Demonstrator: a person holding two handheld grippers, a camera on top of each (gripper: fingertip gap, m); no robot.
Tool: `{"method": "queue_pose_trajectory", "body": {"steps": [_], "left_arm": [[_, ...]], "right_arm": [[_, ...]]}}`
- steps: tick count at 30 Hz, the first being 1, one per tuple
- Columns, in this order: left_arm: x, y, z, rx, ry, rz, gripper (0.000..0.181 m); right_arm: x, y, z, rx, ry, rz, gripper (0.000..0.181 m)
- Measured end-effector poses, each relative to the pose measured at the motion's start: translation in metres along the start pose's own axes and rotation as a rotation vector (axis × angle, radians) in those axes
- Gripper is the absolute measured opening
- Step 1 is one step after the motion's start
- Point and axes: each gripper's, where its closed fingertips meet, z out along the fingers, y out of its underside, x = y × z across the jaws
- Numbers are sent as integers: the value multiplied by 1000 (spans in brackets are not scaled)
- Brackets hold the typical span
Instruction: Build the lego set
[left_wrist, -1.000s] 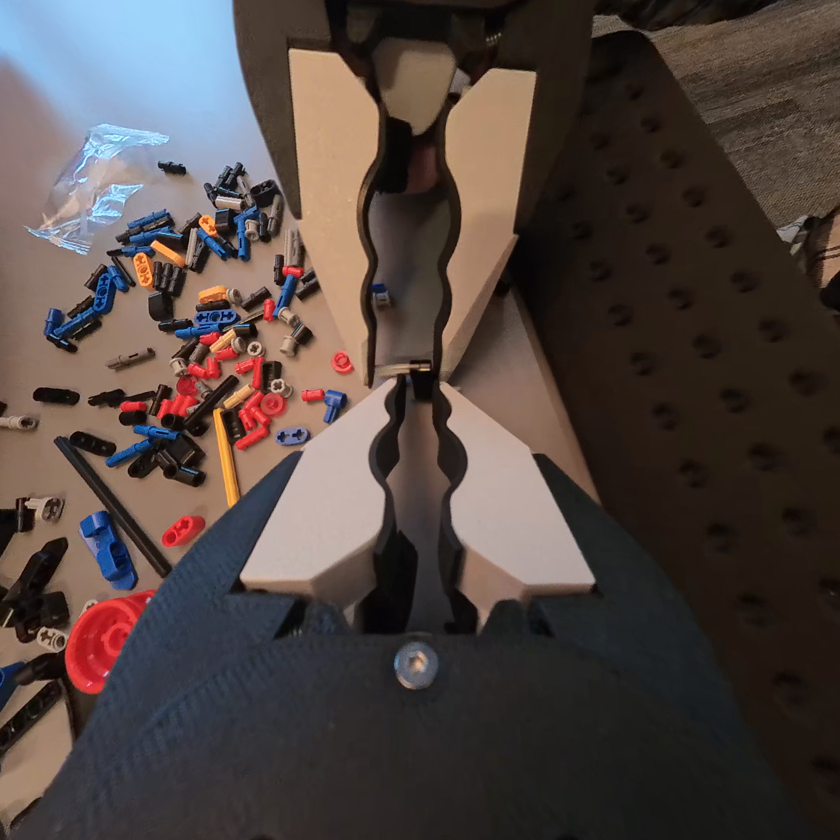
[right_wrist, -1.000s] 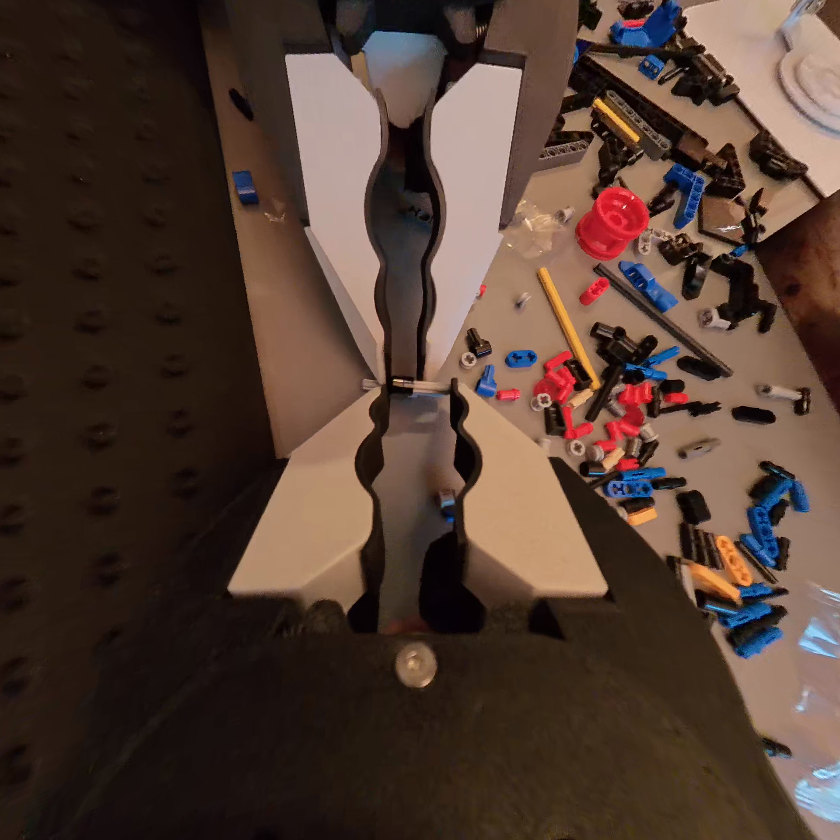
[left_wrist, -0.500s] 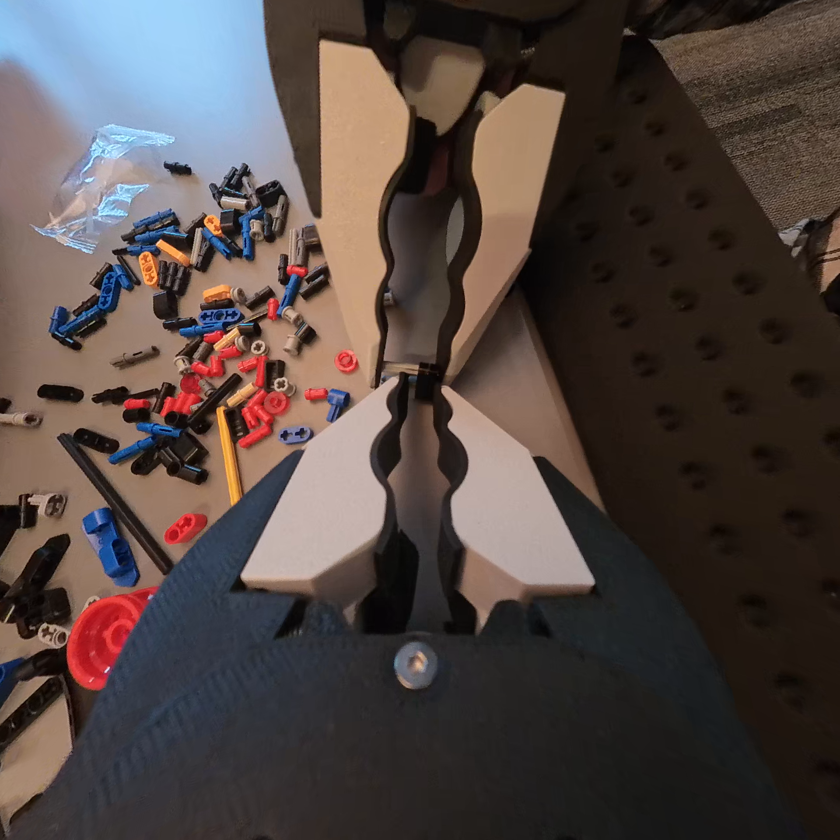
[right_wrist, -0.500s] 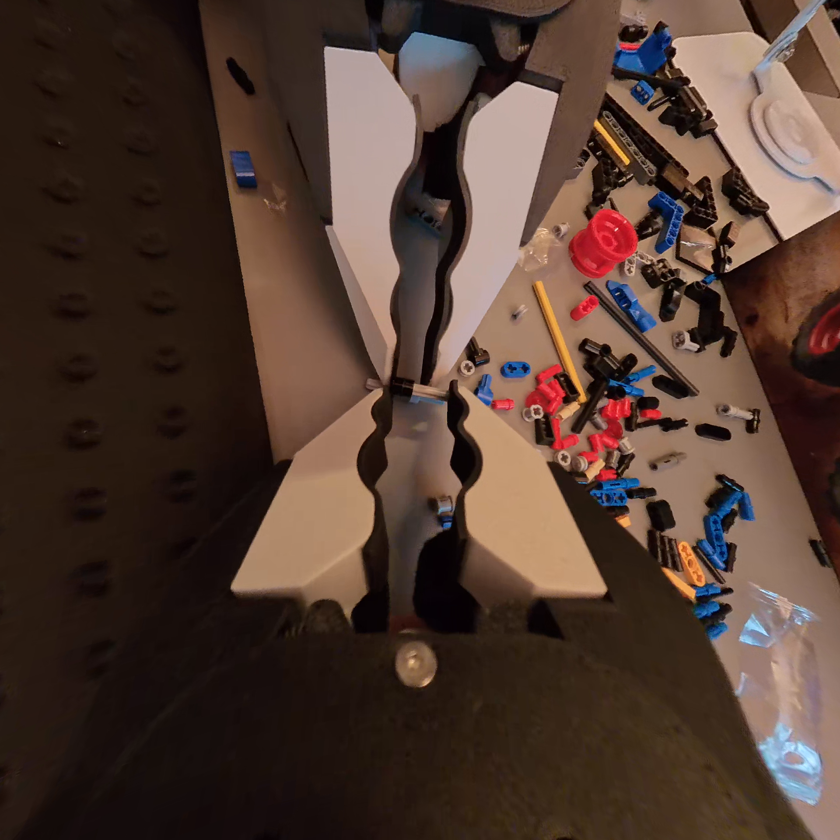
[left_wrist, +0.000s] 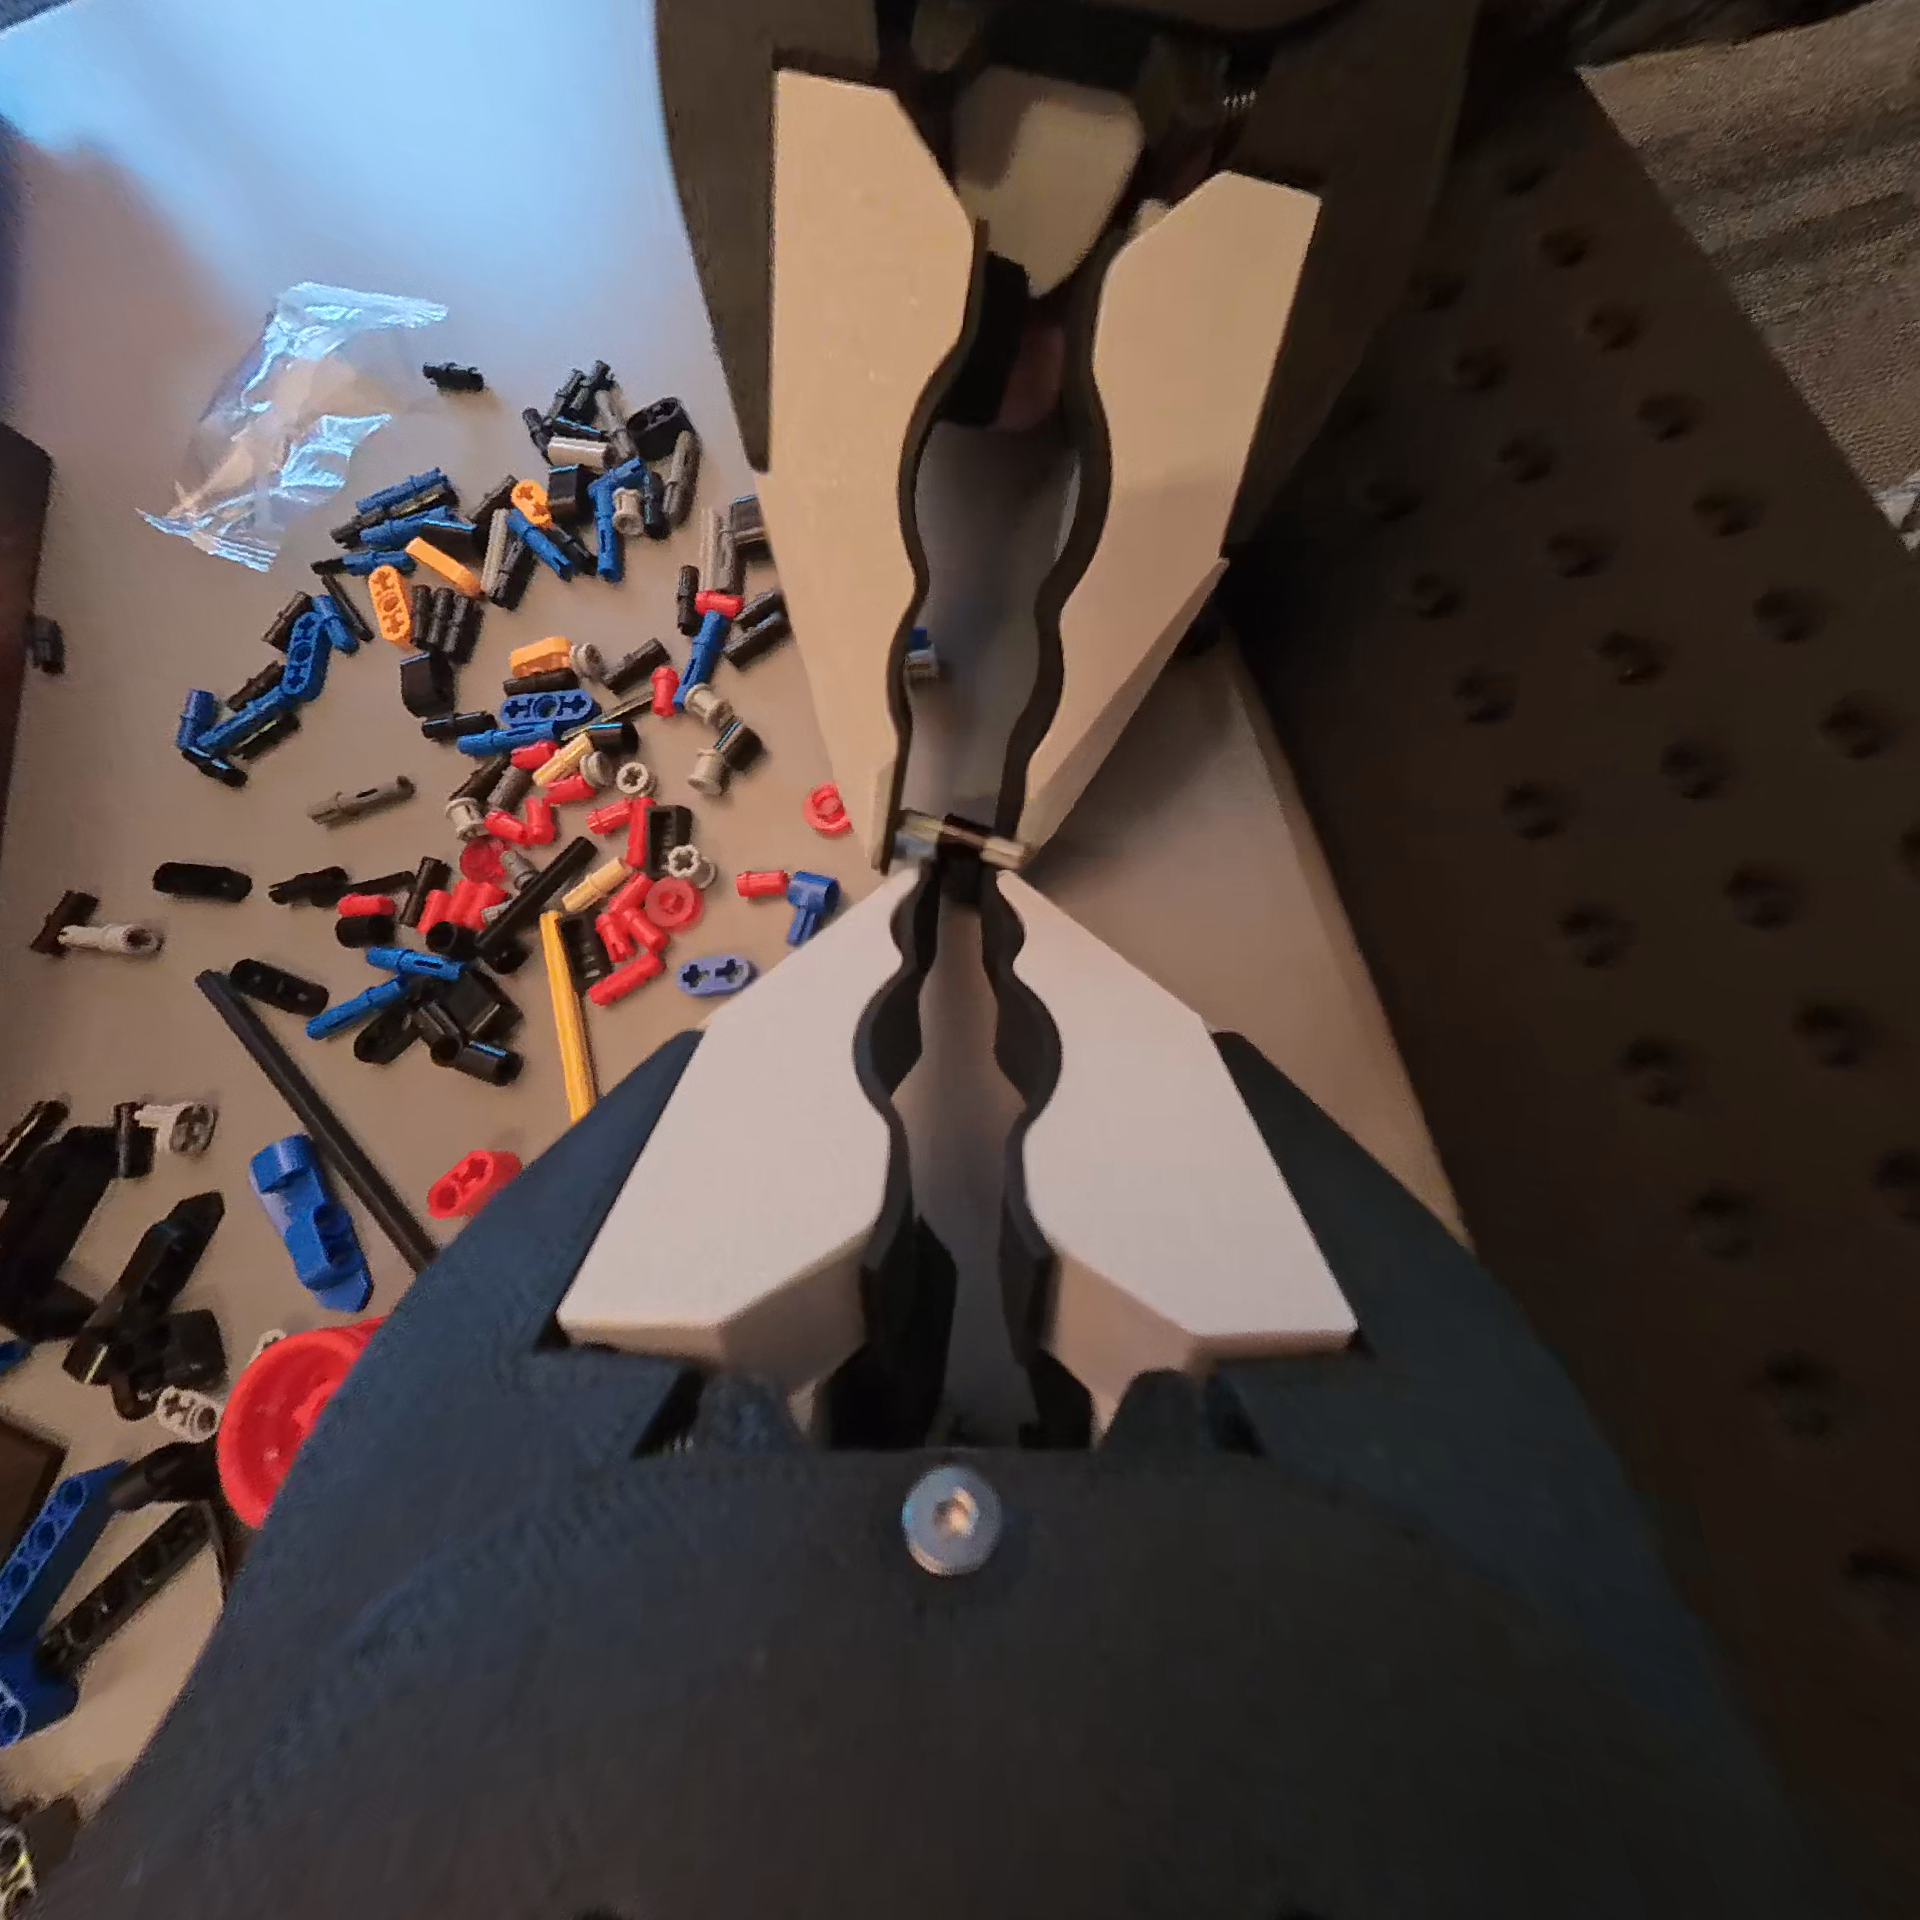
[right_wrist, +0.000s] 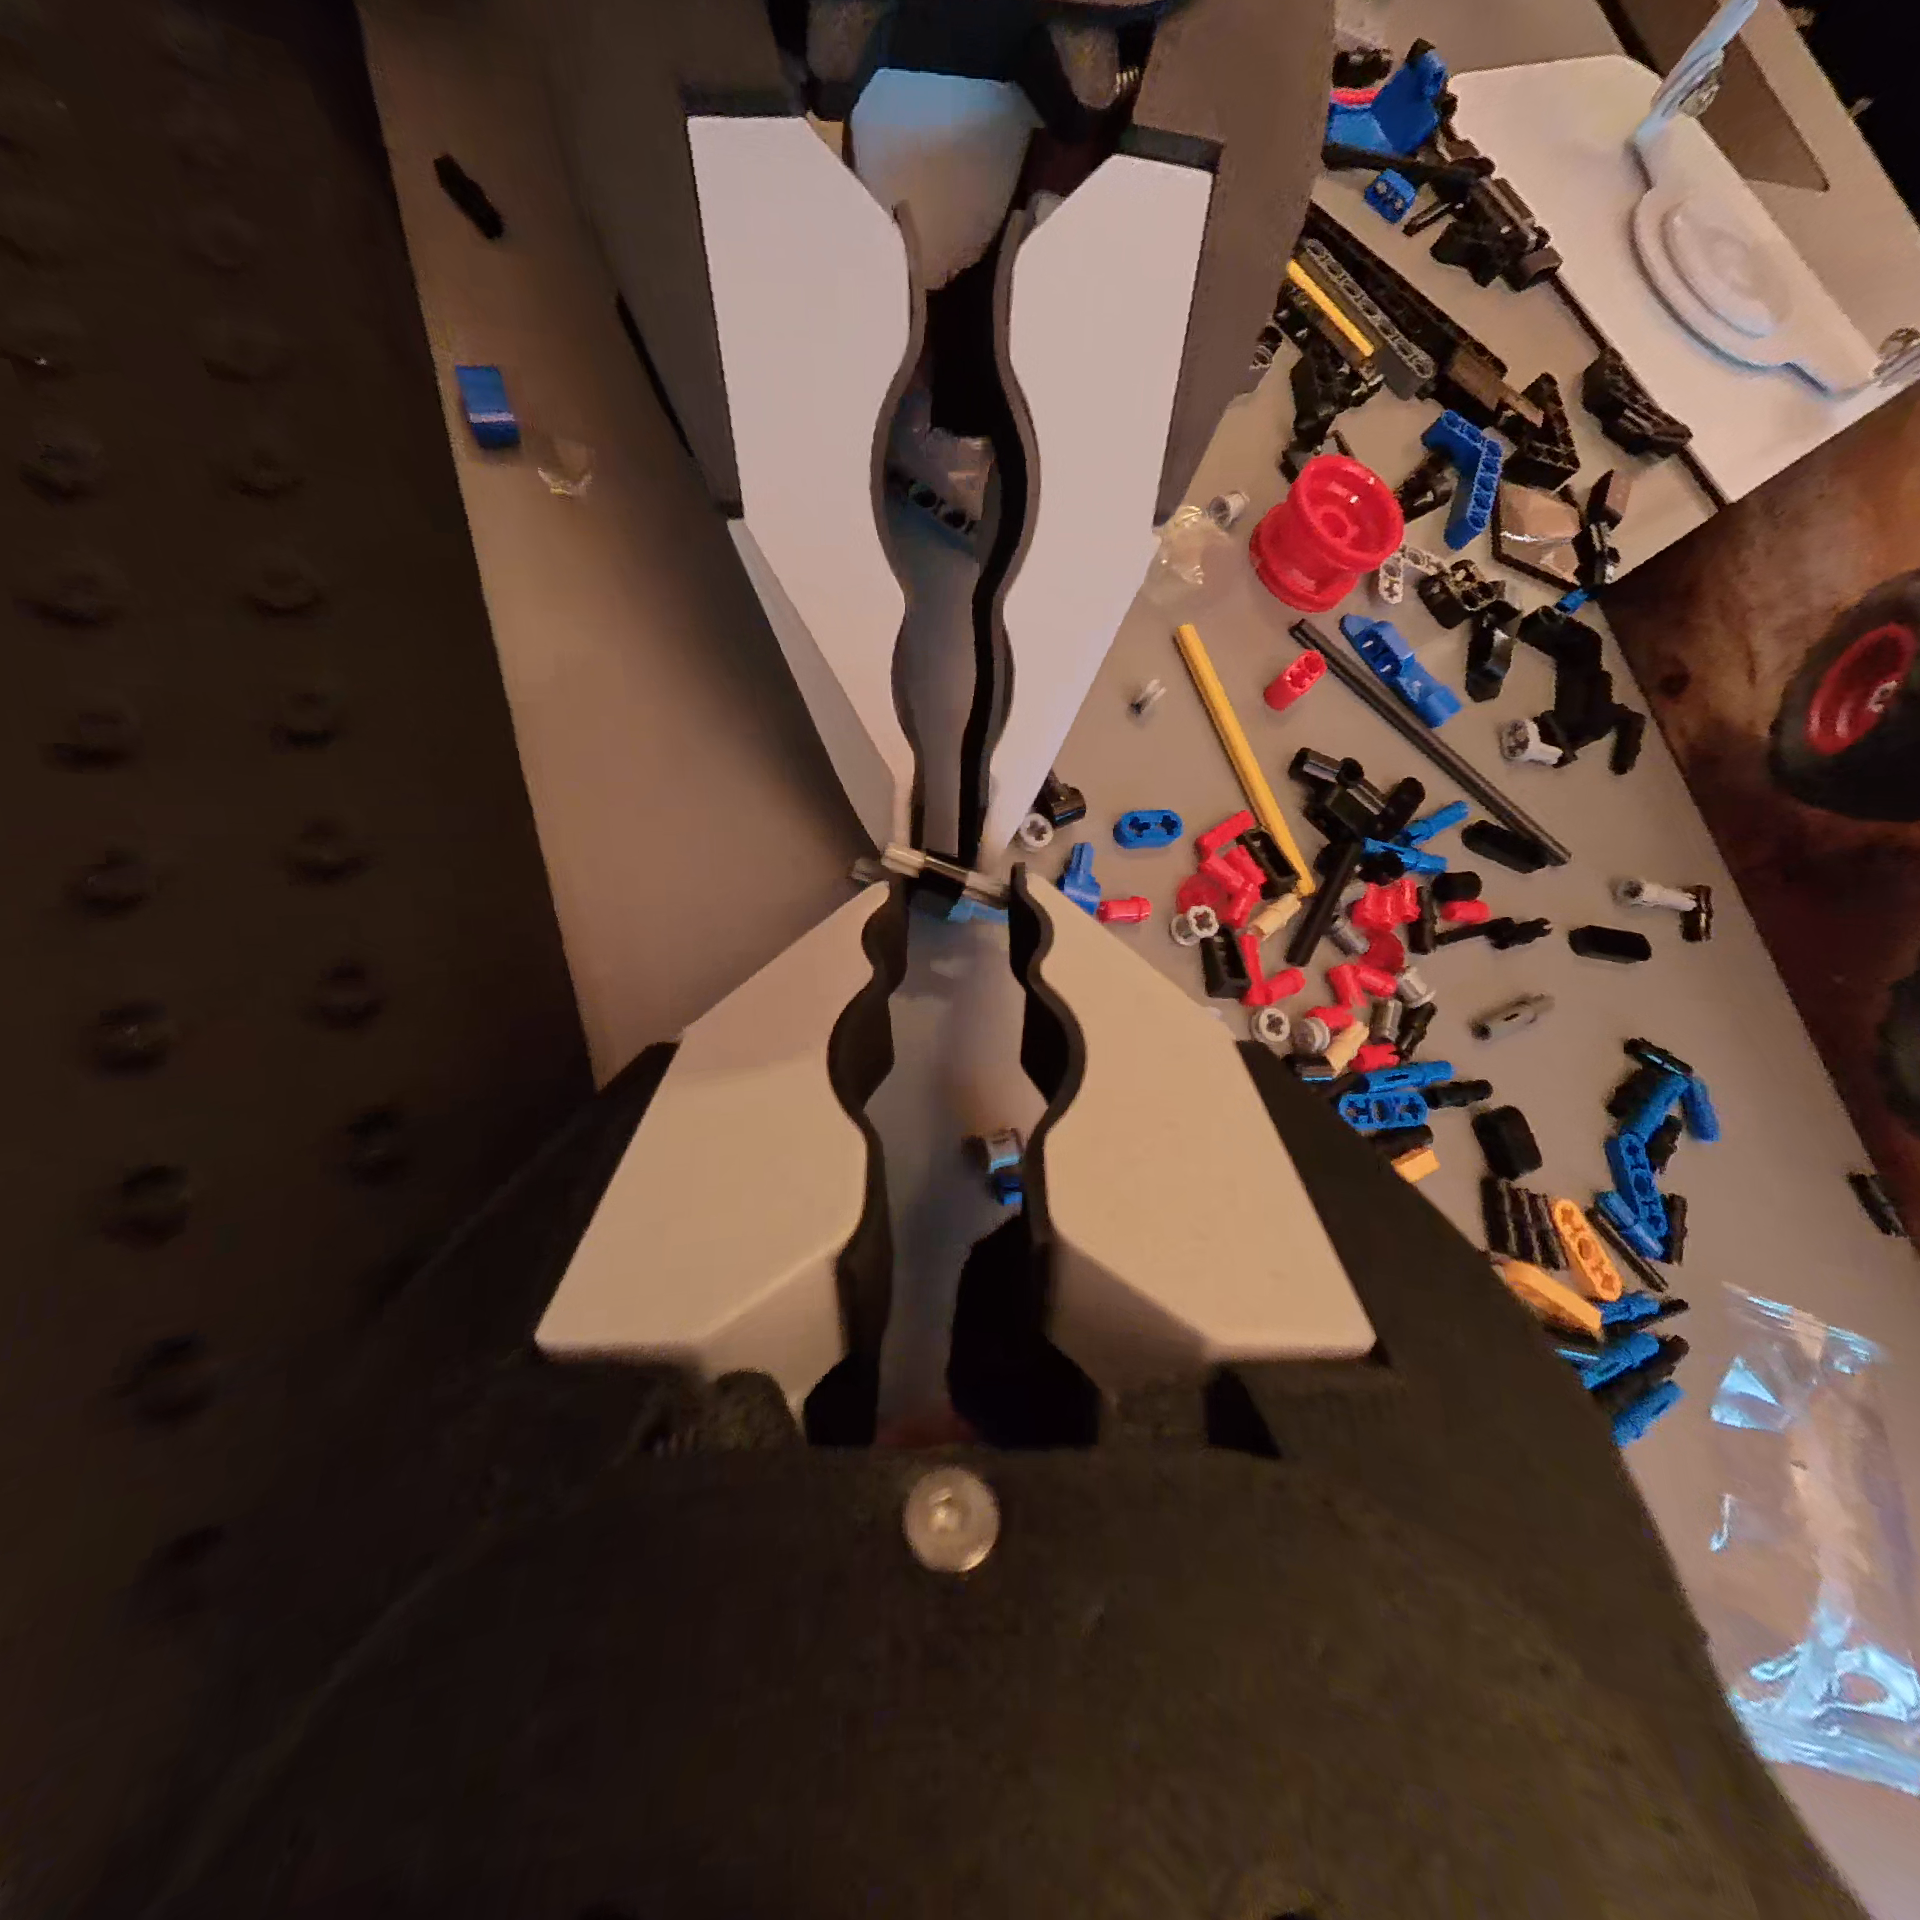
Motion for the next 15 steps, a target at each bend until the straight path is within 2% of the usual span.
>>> {"method": "queue_pose_trajectory", "body": {"steps": [7, 11, 15], "left_arm": [[-9, -16, -17, 82, -18, -20, 7], [-16, -37, -48, 207, -25, -85, 23], [-14, -42, -77, 297, 11, -195, 34]], "right_arm": [[12, -17, -13, 109, 28, 59, 17], [22, -45, -32, 253, 13, 126, 17], [20, -77, -39, 346, -9, 106, 17]]}}
